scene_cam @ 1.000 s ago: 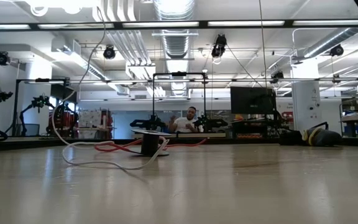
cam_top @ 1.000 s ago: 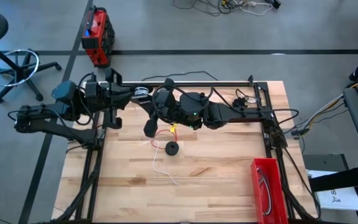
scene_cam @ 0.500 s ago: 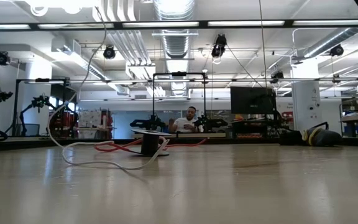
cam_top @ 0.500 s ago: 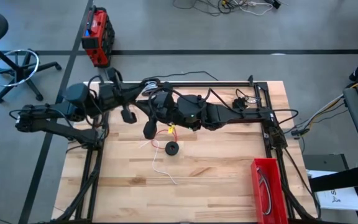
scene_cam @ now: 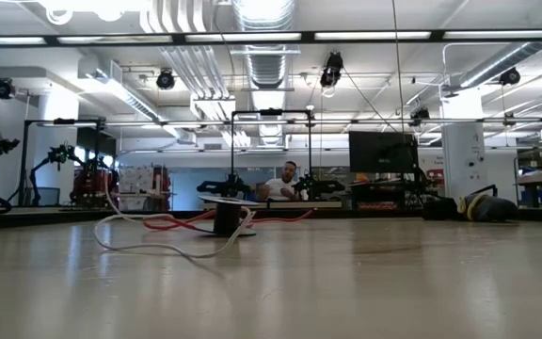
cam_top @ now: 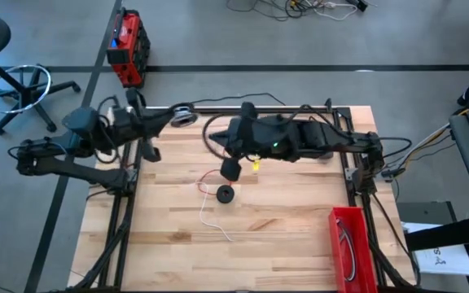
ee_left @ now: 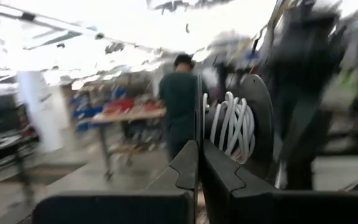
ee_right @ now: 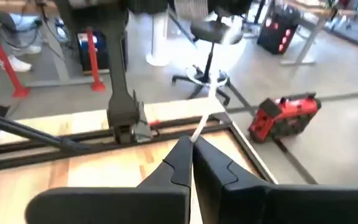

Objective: Coil cords
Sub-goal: Uncoil the white wire from the spool

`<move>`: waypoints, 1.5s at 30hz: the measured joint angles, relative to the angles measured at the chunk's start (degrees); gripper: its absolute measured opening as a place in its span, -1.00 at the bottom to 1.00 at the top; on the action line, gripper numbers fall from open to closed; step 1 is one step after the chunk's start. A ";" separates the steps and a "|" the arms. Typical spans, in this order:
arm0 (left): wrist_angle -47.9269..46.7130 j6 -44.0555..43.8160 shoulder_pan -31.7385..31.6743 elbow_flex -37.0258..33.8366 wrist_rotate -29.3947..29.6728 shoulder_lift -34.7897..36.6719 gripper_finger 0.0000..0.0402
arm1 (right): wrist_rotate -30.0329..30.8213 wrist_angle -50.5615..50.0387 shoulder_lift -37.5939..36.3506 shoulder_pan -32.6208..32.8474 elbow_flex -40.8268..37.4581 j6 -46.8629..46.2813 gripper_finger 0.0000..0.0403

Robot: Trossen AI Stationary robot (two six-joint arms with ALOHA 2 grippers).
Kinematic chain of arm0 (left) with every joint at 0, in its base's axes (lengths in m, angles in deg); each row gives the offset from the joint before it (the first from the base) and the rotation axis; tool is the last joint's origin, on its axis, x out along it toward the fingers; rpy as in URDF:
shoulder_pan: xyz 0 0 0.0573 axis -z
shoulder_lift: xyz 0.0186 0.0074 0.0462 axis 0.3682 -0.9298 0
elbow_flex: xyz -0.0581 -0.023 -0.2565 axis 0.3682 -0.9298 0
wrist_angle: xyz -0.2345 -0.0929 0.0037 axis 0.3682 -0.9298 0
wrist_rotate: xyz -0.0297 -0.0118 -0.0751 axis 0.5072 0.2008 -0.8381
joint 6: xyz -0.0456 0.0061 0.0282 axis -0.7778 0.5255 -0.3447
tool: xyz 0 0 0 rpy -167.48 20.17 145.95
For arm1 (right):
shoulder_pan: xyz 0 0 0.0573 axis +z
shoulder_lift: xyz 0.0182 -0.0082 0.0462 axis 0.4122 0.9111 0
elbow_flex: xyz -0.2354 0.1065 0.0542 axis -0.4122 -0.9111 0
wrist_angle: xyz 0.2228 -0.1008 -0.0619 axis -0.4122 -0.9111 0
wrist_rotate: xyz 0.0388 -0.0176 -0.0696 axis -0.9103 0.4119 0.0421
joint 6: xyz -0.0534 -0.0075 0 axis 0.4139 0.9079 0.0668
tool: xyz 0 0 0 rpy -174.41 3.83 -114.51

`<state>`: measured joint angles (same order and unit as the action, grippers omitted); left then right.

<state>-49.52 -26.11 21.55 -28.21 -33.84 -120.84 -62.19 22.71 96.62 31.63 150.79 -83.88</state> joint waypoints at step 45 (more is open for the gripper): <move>8.95 -2.84 0.00 0.12 -4.65 -1.99 -1.00 | -6.55 21.42 9.06 -0.43 0.30 1.72 -0.76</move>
<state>-40.56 -28.95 21.55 -28.09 -38.49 -122.82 -68.74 44.12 105.68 31.20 151.09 -82.15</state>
